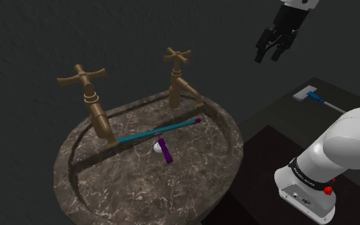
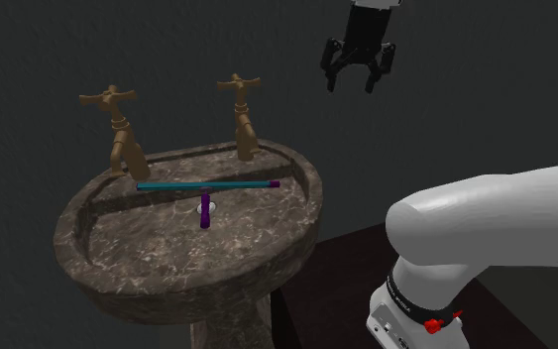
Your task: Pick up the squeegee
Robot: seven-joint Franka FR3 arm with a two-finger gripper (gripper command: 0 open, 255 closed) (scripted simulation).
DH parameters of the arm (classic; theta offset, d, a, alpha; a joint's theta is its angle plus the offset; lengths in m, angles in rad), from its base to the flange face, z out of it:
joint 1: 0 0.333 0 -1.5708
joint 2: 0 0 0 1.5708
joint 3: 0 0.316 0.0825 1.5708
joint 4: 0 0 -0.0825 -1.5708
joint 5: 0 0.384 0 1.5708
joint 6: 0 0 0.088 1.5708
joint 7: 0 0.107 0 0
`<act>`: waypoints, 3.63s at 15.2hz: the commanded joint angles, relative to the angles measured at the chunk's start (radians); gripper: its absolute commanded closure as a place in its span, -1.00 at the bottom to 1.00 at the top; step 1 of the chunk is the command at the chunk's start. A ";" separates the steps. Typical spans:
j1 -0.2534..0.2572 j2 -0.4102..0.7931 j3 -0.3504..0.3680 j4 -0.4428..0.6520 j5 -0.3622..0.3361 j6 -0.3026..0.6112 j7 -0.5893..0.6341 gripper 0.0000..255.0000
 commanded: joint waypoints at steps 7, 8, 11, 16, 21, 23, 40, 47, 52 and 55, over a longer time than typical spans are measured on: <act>0.044 0.043 0.110 -0.092 0.073 0.141 0.103 -1.00; 0.052 0.055 0.128 -0.103 0.085 0.166 0.120 -1.00; 0.074 0.102 0.186 -0.128 0.119 0.243 0.171 -1.00; 0.106 0.208 0.283 -0.144 0.164 0.377 0.257 -1.00; 0.125 0.349 0.383 -0.127 0.182 0.511 0.349 -1.00; 0.128 0.414 0.422 -0.111 0.177 0.564 0.391 -1.00; 0.199 0.999 0.563 0.126 -0.192 0.868 0.843 -1.00; 0.217 1.054 0.538 0.119 -0.241 0.921 0.873 1.00; 0.218 1.054 0.538 0.119 -0.241 0.921 0.873 1.00; 0.218 1.053 0.538 0.119 -0.241 0.921 0.873 1.00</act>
